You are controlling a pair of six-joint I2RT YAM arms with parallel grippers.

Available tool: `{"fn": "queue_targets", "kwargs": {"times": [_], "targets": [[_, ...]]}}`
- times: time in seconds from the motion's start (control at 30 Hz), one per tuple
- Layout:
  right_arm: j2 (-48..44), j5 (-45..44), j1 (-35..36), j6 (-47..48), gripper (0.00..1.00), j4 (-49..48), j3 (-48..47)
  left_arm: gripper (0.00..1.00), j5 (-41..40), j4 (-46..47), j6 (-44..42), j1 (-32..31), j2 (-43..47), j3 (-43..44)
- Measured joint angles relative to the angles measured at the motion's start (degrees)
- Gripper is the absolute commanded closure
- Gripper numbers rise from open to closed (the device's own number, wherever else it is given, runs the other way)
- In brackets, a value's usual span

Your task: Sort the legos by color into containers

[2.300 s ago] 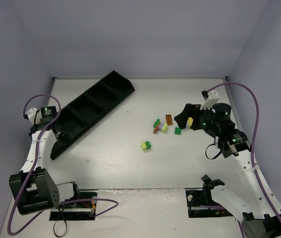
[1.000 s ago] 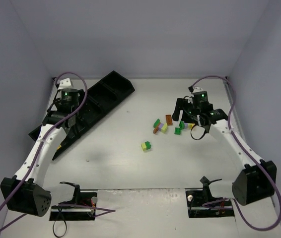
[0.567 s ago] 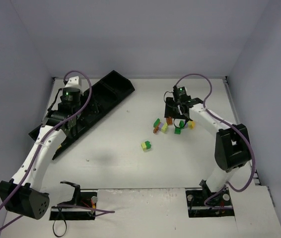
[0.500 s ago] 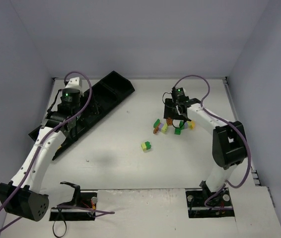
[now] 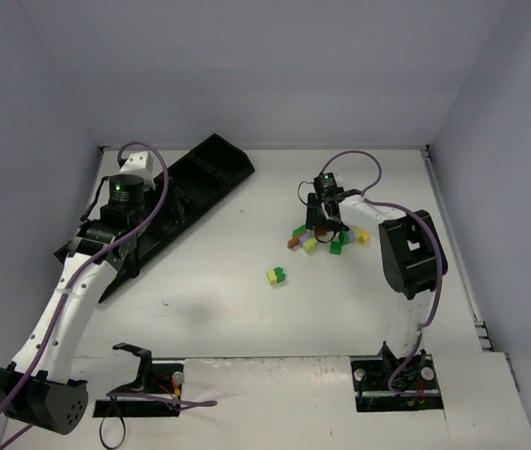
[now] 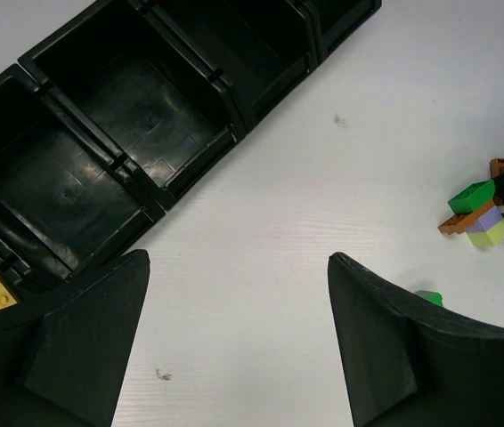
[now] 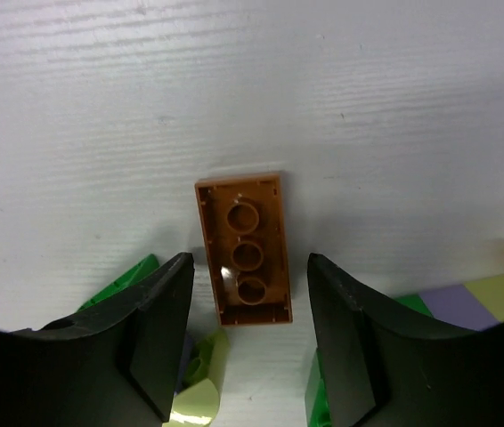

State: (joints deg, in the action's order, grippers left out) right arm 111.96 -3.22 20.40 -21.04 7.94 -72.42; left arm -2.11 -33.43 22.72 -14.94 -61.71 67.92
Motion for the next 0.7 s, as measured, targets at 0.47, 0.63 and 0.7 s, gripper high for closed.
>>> {"fn": "queue_targets", "kwargs": {"times": [0.47, 0.63, 0.7], "targets": [[-2.54, -2.32, 0.74, 1.49, 1.00, -1.95, 2.91, 0.26, 4.17, -0.17, 0.50, -0.72, 0.07, -0.59], [-15.19, -3.48, 3.08, 5.92, 1.00, -3.13, 6.75, 0.26, 8.79, 1.99, 3.23, -3.87, -1.46, 0.57], [-22.45, -3.28, 5.20, 7.91, 1.00, -5.27, 8.31, 0.26, 10.56, 2.95, 4.55, -5.57, -2.91, 2.16]]}}
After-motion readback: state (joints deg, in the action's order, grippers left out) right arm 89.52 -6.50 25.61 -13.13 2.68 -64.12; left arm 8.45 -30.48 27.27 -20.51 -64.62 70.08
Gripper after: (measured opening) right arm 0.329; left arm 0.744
